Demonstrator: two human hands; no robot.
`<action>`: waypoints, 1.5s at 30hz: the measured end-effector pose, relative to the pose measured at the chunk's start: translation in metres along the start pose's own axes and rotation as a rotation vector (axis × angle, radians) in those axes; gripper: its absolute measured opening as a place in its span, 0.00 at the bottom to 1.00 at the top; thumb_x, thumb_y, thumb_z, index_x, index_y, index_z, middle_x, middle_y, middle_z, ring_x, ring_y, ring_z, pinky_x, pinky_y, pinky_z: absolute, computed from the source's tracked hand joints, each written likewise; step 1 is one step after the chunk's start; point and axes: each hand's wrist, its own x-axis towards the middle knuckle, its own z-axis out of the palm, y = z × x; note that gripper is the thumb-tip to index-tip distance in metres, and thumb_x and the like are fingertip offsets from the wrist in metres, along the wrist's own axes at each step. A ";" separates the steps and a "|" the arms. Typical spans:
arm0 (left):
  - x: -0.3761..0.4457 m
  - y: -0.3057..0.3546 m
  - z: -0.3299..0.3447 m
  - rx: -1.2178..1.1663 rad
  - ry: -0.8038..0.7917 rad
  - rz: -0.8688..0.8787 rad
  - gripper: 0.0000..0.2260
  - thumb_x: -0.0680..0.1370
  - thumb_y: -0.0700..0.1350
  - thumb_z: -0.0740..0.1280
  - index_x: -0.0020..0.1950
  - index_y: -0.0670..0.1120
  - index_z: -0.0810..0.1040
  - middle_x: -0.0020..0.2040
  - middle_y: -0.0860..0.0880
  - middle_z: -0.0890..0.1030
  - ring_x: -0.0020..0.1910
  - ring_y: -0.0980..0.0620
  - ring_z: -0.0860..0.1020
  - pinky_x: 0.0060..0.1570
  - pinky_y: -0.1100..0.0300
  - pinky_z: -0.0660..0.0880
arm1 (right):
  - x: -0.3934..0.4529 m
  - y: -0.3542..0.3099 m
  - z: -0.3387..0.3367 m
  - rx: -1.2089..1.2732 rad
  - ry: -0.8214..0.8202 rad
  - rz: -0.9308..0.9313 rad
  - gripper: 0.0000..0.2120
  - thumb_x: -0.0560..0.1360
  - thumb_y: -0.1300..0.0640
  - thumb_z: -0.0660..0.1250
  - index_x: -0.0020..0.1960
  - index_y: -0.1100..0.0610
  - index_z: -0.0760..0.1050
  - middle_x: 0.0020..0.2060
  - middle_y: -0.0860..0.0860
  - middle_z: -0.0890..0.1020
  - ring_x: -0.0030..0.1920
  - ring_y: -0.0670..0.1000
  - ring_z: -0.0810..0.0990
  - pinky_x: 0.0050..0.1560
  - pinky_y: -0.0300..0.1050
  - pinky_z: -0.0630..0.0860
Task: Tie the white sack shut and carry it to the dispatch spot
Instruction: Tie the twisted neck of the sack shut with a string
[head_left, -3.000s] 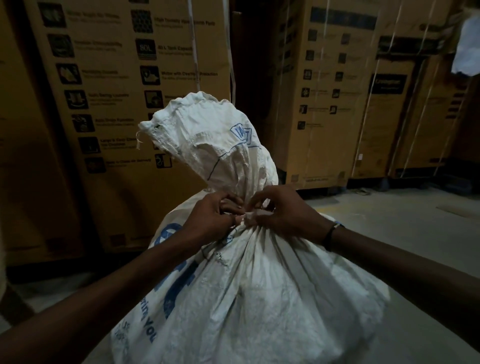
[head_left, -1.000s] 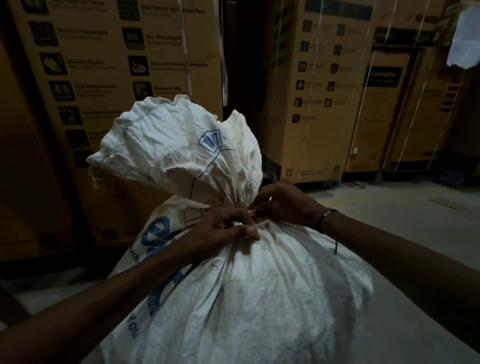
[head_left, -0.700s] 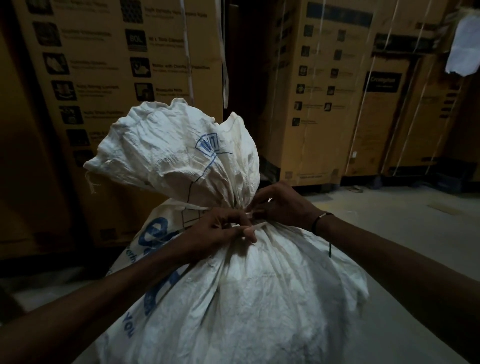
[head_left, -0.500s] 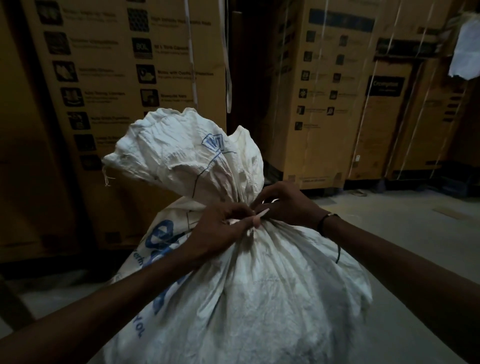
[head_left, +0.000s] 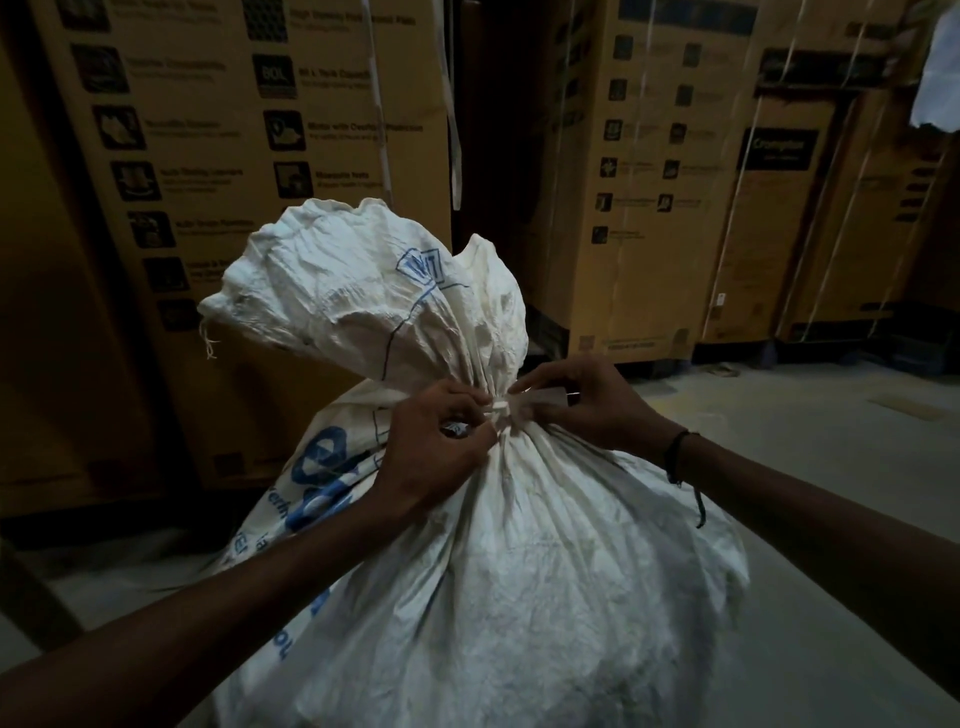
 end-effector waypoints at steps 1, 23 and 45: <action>0.001 -0.001 0.000 -0.004 -0.001 -0.015 0.05 0.72 0.45 0.77 0.37 0.46 0.86 0.49 0.54 0.86 0.46 0.59 0.85 0.42 0.68 0.80 | 0.000 0.000 0.001 0.003 0.007 0.009 0.11 0.74 0.58 0.81 0.56 0.53 0.88 0.51 0.45 0.89 0.52 0.42 0.87 0.52 0.44 0.85; 0.010 0.012 0.002 0.243 -0.006 0.043 0.02 0.71 0.41 0.80 0.39 0.44 0.89 0.44 0.49 0.86 0.44 0.57 0.83 0.47 0.58 0.81 | 0.001 -0.007 0.003 0.054 0.029 0.059 0.13 0.73 0.57 0.81 0.57 0.55 0.87 0.51 0.47 0.89 0.51 0.44 0.88 0.55 0.48 0.86; 0.026 0.016 0.012 0.277 0.064 0.015 0.17 0.62 0.57 0.86 0.35 0.47 0.85 0.39 0.50 0.80 0.36 0.61 0.78 0.32 0.73 0.71 | 0.008 -0.003 -0.011 0.677 -0.185 0.415 0.24 0.80 0.55 0.58 0.63 0.72 0.80 0.60 0.61 0.85 0.57 0.58 0.85 0.55 0.45 0.84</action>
